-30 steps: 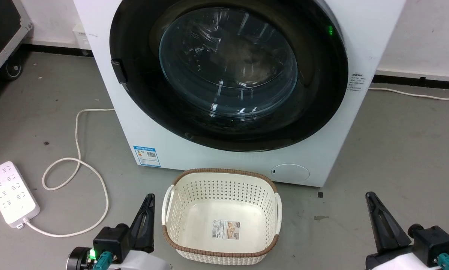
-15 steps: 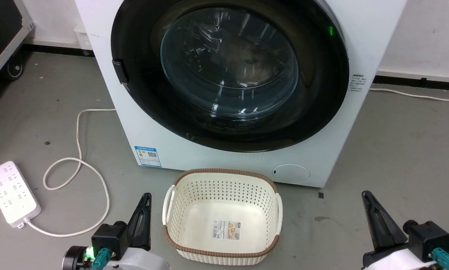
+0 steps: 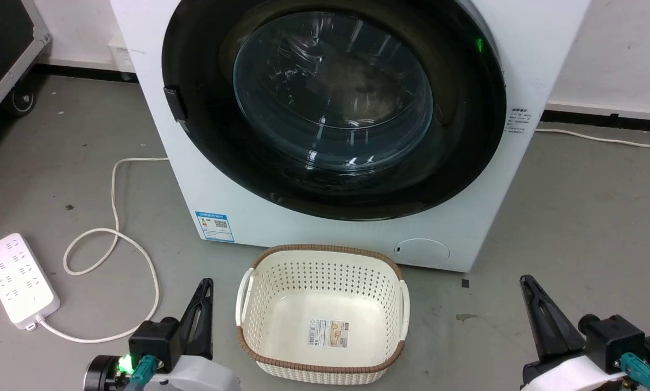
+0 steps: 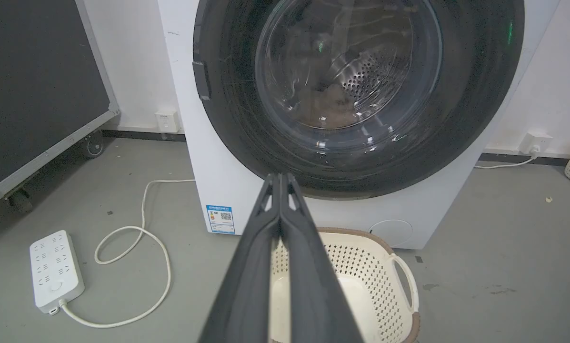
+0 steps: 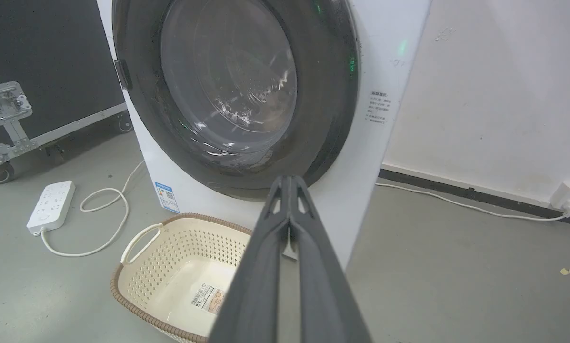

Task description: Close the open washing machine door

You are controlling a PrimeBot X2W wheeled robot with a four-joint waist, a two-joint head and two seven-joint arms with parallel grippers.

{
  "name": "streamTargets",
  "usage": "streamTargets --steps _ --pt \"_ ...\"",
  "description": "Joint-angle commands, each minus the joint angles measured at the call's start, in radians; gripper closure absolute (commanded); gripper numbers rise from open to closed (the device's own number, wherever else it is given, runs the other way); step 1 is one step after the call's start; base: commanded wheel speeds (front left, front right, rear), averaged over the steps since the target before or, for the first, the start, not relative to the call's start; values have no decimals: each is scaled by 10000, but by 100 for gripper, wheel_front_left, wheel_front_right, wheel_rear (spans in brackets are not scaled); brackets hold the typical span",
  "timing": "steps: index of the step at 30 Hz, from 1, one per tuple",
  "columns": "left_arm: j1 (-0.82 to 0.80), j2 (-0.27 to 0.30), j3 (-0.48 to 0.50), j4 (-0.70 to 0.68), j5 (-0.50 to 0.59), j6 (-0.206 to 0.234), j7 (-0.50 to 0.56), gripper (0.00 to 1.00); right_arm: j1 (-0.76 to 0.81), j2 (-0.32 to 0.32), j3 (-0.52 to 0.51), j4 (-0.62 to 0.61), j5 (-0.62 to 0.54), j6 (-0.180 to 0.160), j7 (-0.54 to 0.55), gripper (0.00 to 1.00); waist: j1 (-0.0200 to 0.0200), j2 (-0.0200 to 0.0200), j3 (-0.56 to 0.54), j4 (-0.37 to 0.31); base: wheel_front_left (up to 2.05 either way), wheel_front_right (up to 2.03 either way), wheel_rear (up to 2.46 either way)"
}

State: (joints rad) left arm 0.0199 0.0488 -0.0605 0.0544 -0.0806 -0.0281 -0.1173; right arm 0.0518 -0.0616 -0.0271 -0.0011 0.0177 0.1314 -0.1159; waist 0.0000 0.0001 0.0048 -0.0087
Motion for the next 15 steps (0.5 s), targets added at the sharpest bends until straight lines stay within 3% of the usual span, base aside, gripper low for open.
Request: streamTargets --steps 1,15 --pt "-107 7 46 -65 106 63 63 100 -158 57 24 3 -28 -3 46 100 0 -1 -1 3 0 0 0" --pt "-134 9 211 -206 312 127 391 100 -264 74 97 5 -72 -5 374 100 0 -1 -15 28 0 0 0"
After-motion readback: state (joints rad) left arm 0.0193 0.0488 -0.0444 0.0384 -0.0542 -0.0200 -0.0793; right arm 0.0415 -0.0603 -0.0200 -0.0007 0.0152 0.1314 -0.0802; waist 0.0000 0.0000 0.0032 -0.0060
